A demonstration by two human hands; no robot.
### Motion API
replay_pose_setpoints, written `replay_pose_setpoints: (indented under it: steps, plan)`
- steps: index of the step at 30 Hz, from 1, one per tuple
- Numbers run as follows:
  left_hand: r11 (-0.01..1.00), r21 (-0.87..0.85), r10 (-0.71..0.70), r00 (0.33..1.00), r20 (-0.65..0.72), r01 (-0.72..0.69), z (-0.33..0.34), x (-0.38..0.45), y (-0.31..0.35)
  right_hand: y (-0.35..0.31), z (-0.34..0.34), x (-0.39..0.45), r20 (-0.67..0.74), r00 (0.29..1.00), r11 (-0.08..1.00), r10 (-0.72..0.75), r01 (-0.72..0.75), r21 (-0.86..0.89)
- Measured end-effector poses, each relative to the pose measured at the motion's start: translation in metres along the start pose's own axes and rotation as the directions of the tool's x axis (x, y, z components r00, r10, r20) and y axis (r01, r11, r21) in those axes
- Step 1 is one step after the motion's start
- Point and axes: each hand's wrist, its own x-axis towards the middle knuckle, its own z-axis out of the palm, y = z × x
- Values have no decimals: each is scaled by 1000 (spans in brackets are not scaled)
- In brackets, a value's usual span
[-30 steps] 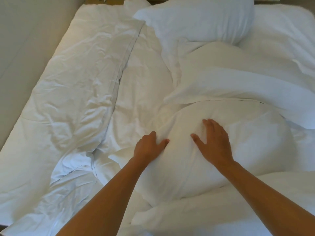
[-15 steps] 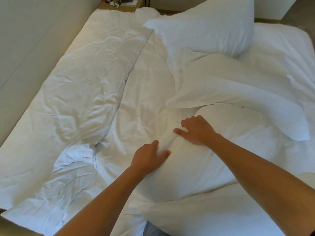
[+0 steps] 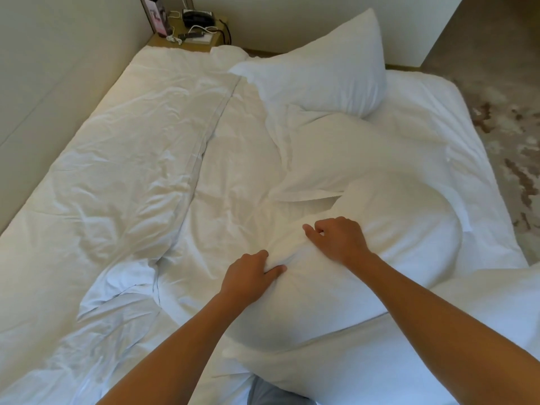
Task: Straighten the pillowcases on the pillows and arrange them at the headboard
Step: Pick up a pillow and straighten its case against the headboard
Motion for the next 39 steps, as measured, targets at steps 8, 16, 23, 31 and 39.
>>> replay_pose_setpoints:
  steps: [8,16,23,31,39]
  plan:
    - [989,-62,129,988,-83,-135,-48,-77,-20,-65,-63,-77,-198,978,996,-69,54,-77]
    - [952,153,306,825,-475,-265,-202,-165,-59,-187,-149,-137,-518,852,989,-77,133,71]
    - [955,219,285,823,-491,-200,-278,-254,-125,-300,-138,-194,-568,820,948,-65,229,223]
    - [979,100,201,763,-615,-177,-277,-324,-211,-422,-116,-236,-484,868,892,-111,302,336]
    - [969,134,239,635,-735,-209,-319,-362,-234,-485,-148,-257,-552,826,845,-119,376,381]
